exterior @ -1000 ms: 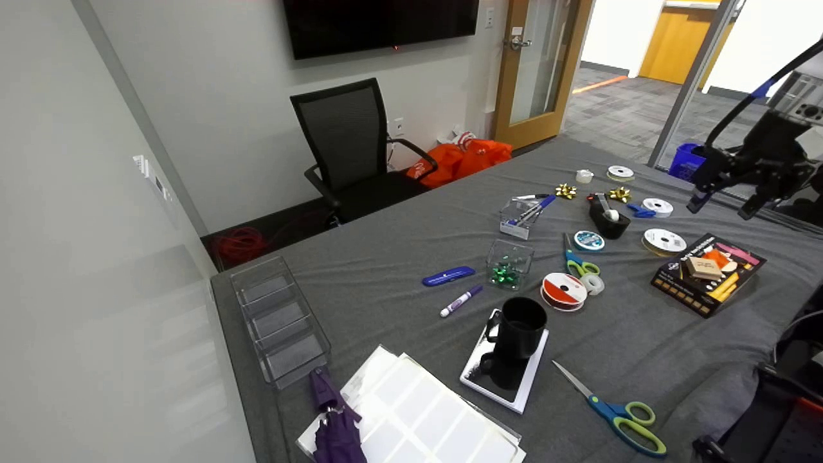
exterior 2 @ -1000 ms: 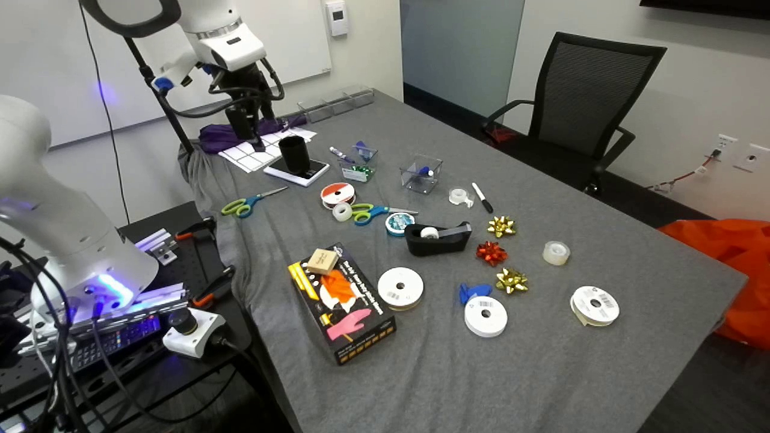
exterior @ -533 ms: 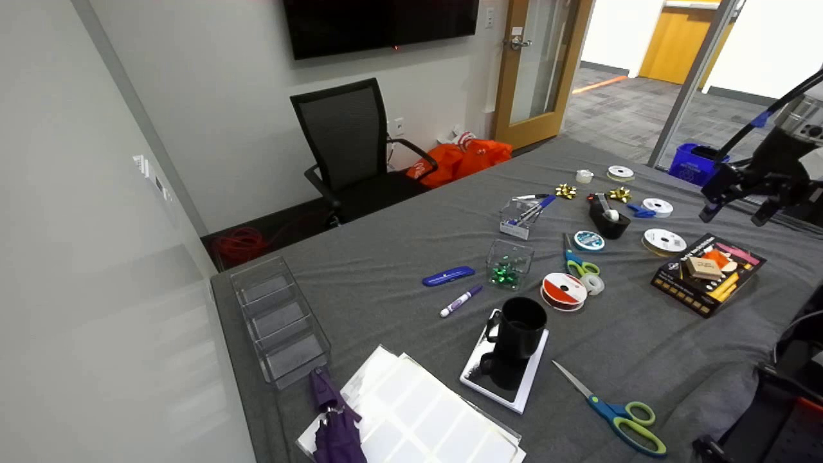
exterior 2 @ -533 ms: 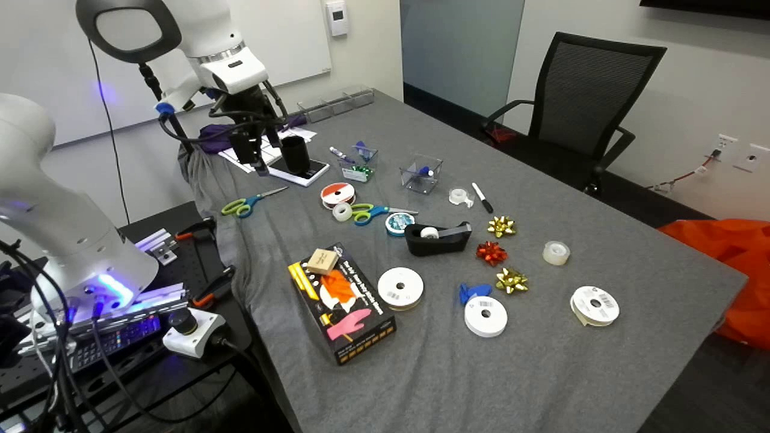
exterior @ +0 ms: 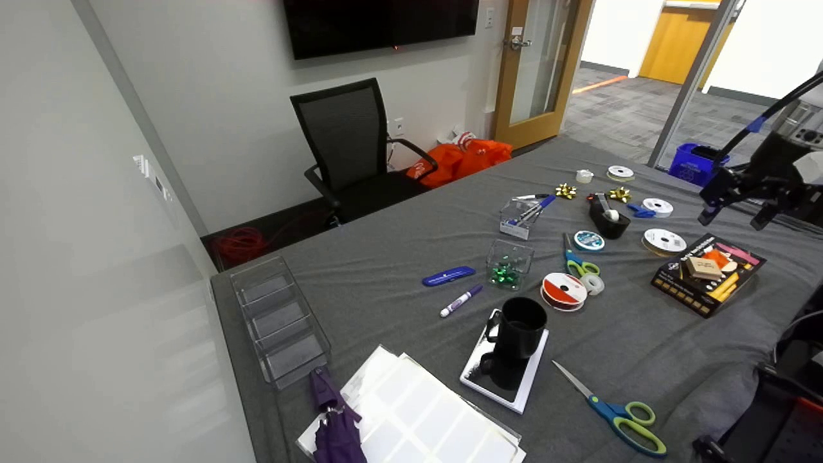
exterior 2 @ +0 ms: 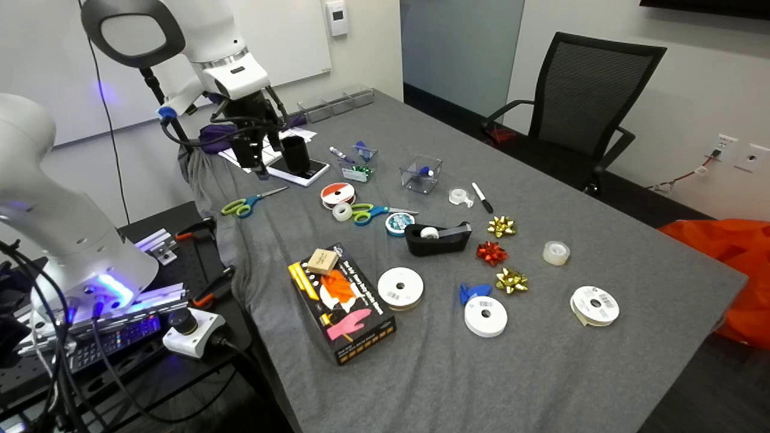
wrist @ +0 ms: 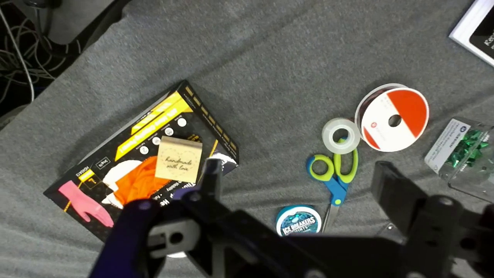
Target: Put the wooden block in the left bowl
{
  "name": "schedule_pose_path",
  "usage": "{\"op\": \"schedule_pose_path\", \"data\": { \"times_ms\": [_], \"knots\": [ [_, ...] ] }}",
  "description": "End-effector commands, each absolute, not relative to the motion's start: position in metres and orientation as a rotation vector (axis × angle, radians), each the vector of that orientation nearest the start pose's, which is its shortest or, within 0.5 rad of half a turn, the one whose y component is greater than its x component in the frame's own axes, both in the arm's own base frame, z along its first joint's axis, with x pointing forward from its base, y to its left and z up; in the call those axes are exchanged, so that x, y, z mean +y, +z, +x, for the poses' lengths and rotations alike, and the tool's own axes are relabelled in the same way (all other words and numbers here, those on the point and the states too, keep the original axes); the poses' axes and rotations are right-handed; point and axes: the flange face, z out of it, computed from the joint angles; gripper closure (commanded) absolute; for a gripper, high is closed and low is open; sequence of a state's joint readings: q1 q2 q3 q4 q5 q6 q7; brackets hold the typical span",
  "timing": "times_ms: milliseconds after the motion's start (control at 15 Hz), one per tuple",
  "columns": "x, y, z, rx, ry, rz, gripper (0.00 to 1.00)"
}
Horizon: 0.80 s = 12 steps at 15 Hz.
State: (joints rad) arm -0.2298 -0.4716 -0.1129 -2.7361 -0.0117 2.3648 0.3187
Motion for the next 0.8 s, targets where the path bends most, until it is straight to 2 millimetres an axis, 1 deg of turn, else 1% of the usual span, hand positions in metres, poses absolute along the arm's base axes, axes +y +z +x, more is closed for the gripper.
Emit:
{"op": "schedule_pose_path", "data": {
  "times_ms": [0,200,533,733],
  "knots": [
    [-0.14,0.344,0.356,1.059,-0.123,-2.904,0.0],
    [-0.15,0.325,0.356,1.102,-0.117,-2.902,0.0],
    [-0.177,0.289,0.352,1.149,-0.155,-2.937,0.0],
    [-0.193,0.272,0.353,1.167,-0.19,-2.967,0.0]
  ]
}}
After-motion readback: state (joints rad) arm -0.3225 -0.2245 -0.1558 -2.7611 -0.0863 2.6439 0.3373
